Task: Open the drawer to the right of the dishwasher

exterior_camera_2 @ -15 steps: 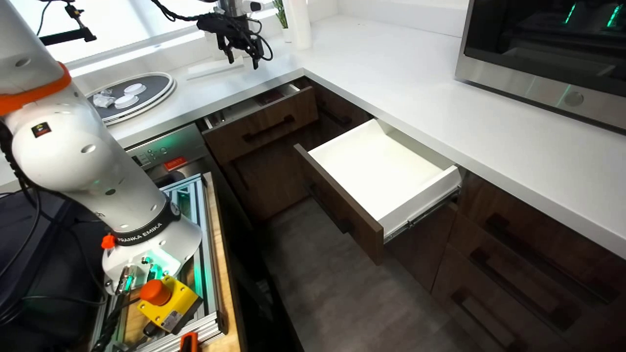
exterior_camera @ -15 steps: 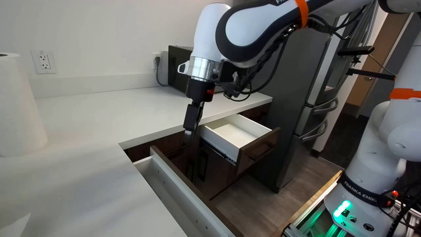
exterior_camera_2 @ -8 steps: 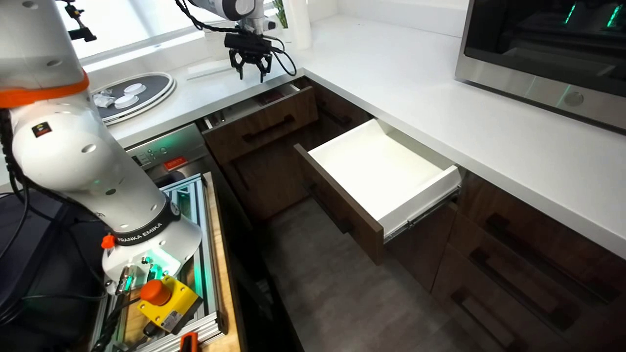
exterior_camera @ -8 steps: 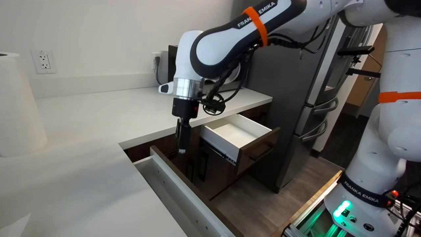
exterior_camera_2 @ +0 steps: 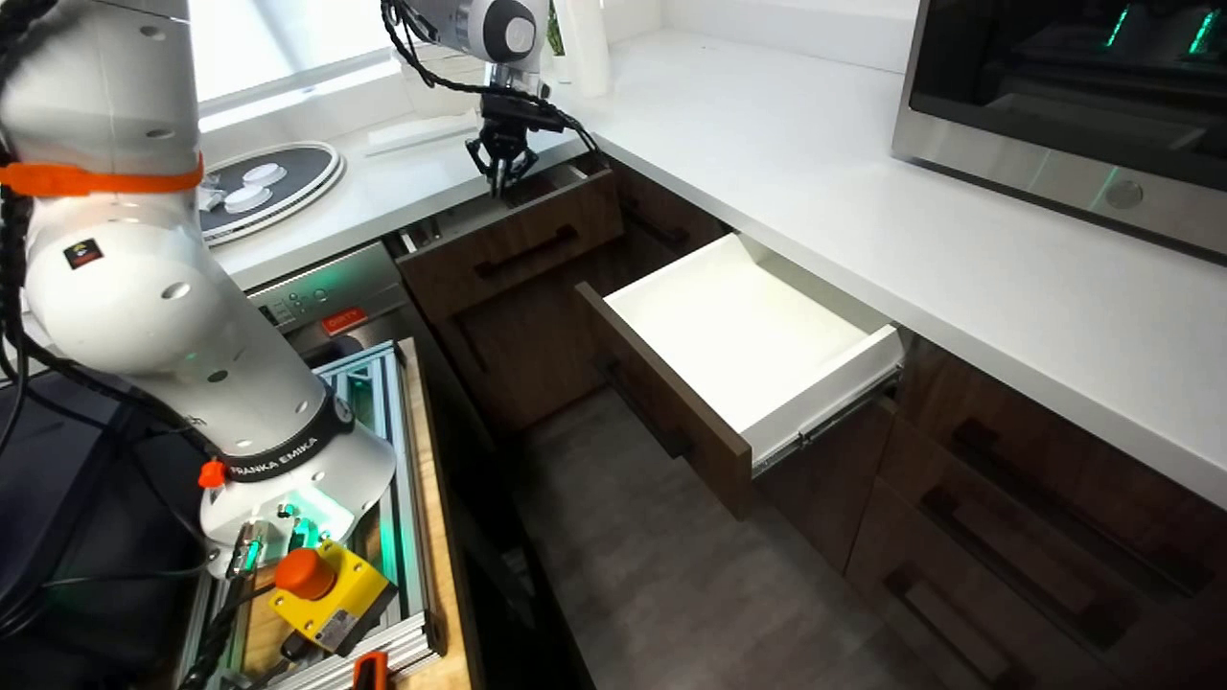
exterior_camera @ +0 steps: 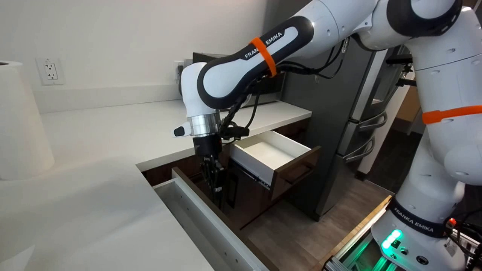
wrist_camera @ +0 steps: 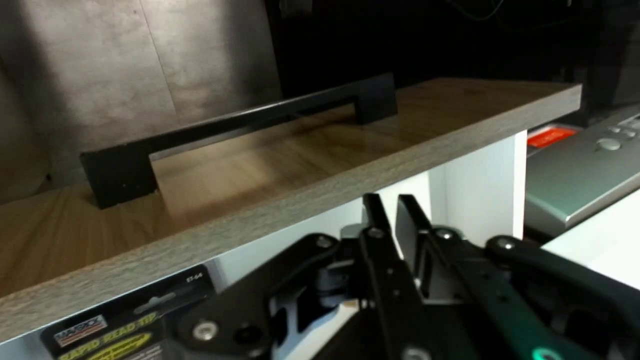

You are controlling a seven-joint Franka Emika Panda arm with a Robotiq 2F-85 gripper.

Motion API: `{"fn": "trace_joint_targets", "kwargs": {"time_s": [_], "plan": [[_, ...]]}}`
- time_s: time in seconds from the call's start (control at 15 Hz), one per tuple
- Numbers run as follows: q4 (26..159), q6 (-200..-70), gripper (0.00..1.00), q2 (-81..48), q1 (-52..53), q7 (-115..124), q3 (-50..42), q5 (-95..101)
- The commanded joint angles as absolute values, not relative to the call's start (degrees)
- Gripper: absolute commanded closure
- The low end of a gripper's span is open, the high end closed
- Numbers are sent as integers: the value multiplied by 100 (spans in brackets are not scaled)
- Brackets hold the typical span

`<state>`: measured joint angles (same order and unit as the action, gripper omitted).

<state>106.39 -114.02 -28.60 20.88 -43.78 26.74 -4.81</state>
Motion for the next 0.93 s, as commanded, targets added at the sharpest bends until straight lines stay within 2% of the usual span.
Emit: {"fn": "trace_joint_targets", "kwargs": {"time_s": [0.0, 0.2, 0.4, 0.53, 0.87], "plan": [[9995, -10495, 100, -3278, 2315, -4805, 2579, 137], [9623, -10104, 100, -3471, 2566, -5044, 2478, 812], [9413, -10373, 100, -3633, 2760, -5143, 2383, 1411], [9350, -10741, 100, -3734, 2811, -5008, 2348, 1508], [9469, -10535, 99, -3590, 2710, -5069, 2417, 1287]]}}
